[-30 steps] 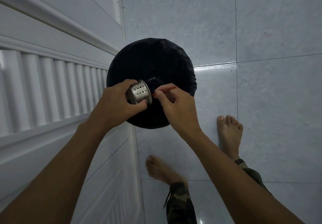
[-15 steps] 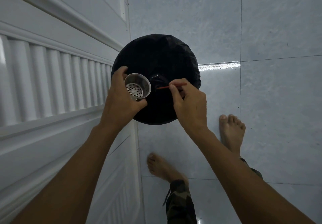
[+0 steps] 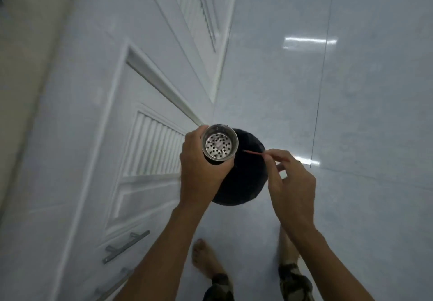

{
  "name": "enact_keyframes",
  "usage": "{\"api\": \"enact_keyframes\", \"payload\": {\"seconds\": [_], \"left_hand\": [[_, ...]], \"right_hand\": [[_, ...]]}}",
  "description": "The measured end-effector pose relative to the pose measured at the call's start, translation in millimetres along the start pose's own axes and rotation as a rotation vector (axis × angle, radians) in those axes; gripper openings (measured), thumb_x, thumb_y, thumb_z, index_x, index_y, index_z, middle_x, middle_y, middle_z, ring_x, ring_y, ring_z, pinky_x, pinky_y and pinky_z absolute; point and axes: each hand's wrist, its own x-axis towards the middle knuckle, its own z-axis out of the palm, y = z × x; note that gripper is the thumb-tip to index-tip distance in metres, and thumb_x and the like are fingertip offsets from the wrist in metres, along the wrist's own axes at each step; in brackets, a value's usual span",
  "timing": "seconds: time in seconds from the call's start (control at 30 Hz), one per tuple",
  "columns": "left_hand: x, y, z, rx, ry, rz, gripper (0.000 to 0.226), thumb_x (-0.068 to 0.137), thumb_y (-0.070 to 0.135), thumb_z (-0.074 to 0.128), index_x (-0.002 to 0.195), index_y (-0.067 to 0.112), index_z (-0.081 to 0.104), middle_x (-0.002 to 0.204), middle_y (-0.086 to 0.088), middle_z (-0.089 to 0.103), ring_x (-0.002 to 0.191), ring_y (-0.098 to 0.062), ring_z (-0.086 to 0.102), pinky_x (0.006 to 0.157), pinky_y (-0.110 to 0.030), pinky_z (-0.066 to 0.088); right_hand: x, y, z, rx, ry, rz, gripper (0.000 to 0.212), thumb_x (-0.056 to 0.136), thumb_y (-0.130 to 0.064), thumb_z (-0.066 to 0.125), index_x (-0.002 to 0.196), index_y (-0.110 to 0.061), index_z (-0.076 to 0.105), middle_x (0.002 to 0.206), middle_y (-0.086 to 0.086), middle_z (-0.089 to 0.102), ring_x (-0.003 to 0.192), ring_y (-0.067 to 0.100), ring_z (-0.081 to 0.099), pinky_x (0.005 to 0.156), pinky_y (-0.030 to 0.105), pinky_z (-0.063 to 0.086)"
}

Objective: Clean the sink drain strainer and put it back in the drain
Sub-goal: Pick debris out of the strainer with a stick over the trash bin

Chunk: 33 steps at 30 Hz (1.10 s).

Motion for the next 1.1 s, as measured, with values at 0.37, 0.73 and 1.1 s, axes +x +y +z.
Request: {"api": "enact_keyframes", "payload": {"seconds": [0.37,0.73,1.1], "left_hand": [[15,222,-184,-0.116,0.371,0.093,0.081,0.068,0.036,0.091,0.135,0.034,0.045,0.127,0.014,0.055,0.12,-0.011,0.057,0.101,-0.048,0.052],[-56,183,-339,-0.093,0.772,-0.116,0.074,0.064,0.044,0.083,0.13,0.034,0.05,0.124,0.013,0.058,0.116,-0.006,0.059,0.097,-0.043,0.054],[-78,-33,-408,-0.018,0.585,-0.824,0.078,0.062,0.027,0.088,0.129,0.016,0.05,0.132,-0.007,0.058,0.121,-0.035,0.056,0.101,-0.045,0.045]], "right_hand": [[29,-276,-144,0.185,0.05,-0.326,0.017,0.1,-0.031,0.063,0.108,-0.023,0.075,0.101,-0.015,0.073,0.087,-0.001,0.066,0.059,0.008,0.049],[-24,-436,-84,0.291,-0.259,-0.641,0.015,0.102,-0.029,0.064,0.108,-0.022,0.075,0.104,-0.014,0.074,0.085,-0.004,0.067,0.059,0.005,0.046],[-112,-449,86,0.138,-0.586,-0.685,0.016,0.102,-0.03,0.063,0.11,-0.024,0.075,0.099,-0.018,0.071,0.082,0.003,0.067,0.059,0.028,0.055]]}}
